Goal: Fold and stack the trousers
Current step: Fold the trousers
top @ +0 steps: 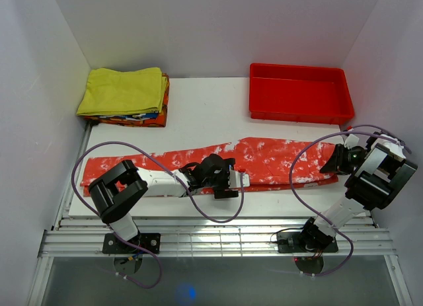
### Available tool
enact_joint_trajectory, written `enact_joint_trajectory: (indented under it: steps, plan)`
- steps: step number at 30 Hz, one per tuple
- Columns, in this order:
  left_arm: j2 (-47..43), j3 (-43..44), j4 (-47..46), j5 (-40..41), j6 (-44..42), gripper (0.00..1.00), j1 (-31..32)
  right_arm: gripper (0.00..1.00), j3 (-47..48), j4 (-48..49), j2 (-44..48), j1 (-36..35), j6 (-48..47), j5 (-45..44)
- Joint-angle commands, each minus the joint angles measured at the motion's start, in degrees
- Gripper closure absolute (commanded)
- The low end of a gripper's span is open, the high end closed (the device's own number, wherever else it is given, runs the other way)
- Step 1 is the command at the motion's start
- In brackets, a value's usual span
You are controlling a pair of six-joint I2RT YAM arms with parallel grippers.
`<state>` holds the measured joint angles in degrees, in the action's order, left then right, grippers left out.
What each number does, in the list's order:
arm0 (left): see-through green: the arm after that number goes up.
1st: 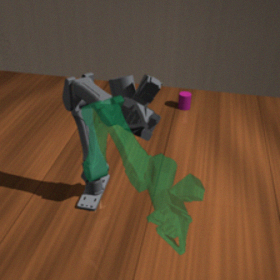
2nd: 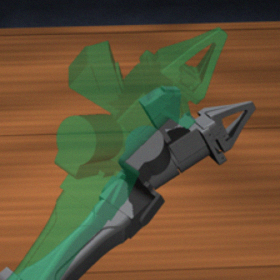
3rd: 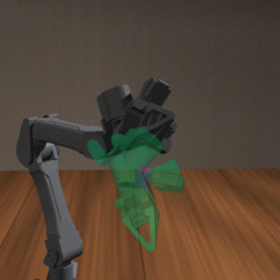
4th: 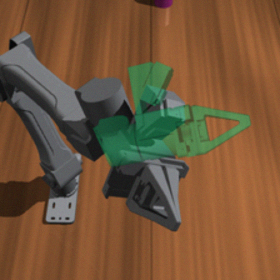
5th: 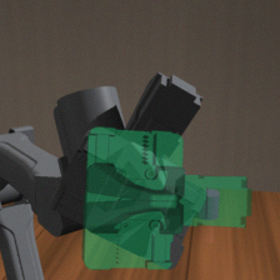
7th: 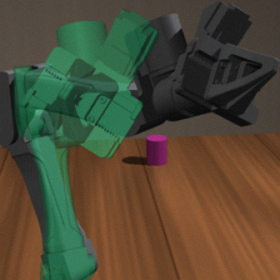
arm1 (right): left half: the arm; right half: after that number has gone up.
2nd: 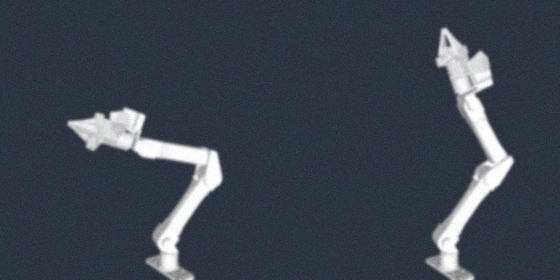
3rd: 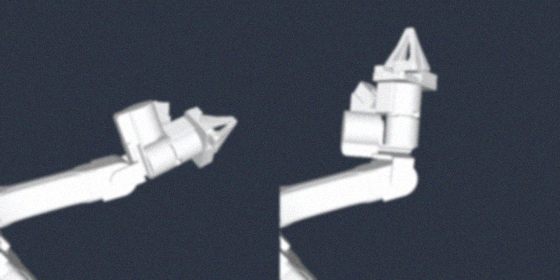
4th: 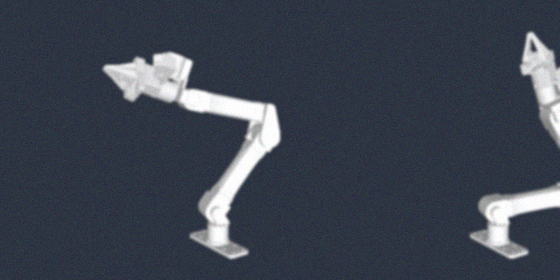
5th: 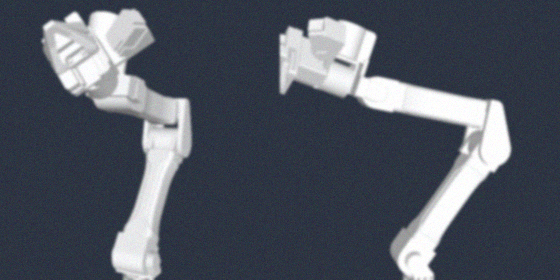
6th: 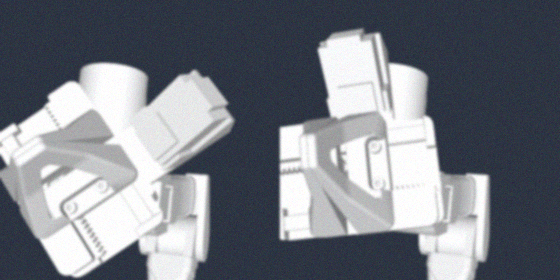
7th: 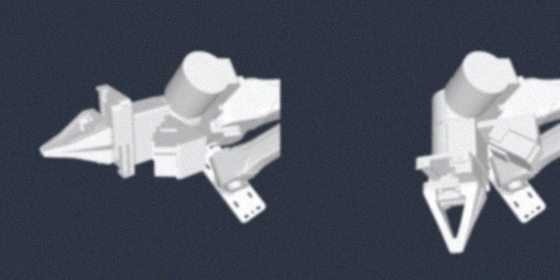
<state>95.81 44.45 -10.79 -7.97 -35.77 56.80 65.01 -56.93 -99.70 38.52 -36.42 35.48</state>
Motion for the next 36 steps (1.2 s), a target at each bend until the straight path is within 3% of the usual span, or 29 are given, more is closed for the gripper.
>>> enact_joint_trajectory:
  steps: [1, 5, 11, 18, 22, 23, 25, 29, 33, 36]
  plan:
    - [-1.85, -2.52, 4.63, -0.64, -0.27, 0.02, 0.07, 0.78, 3.01, 1.12, 1.00, 0.06, -0.93, 1.78]
    - [-2.12, -3.31, 5.25, -0.91, -0.88, 0.02, -0.02, 0.92, 3.98, 2.69, -0.75, 0.06, -2.41, 2.04]
    - [-2.21, -3.40, 5.60, -1.09, -0.53, 0.02, -0.11, 0.92, 4.16, 4.71, -0.15, 0.06, -6.46, 3.98]
    - [-2.73, -2.96, 6.92, -1.79, -0.35, 0.02, -0.11, 0.92, -2.43, 7.71, -1.02, 0.06, -10.15, -2.52]
    - [-5.10, -2.52, 10.07, -4.85, -0.09, 0.02, -0.10, 0.66, -3.14, 9.90, 0.82, -0.03, -9.98, -7.17]
    - [-5.98, -2.35, 12.95, -5.74, 0.34, 0.02, -0.11, 0.46, -2.44, 9.82, 1.08, 0.06, -9.55, -7.97]
    - [-9.58, -0.95, 16.31, -9.58, 1.75, 0.02, -0.11, 0.23, 0.09, 8.86, 2.22, 0.06, -9.72, -9.63]
    - [-16.78, 4.23, 27.28, -16.46, 6.40, 0.02, -0.11, 0.11, 5.73, 5.17, 5.56, 0.06, -11.30, -11.31]
    - [-19.43, 11.61, 31.00, -16.38, 13.52, 0.02, -1.42, 0.13, 10.48, 2.35, 9.61, -0.29, -12.79, -6.06]
    - [-15.14, 15.22, 31.17, -14.45, 19.84, 0.04, -4.58, 0.20, 11.98, 2.43, 11.89, -3.00, -11.05, 0.28]
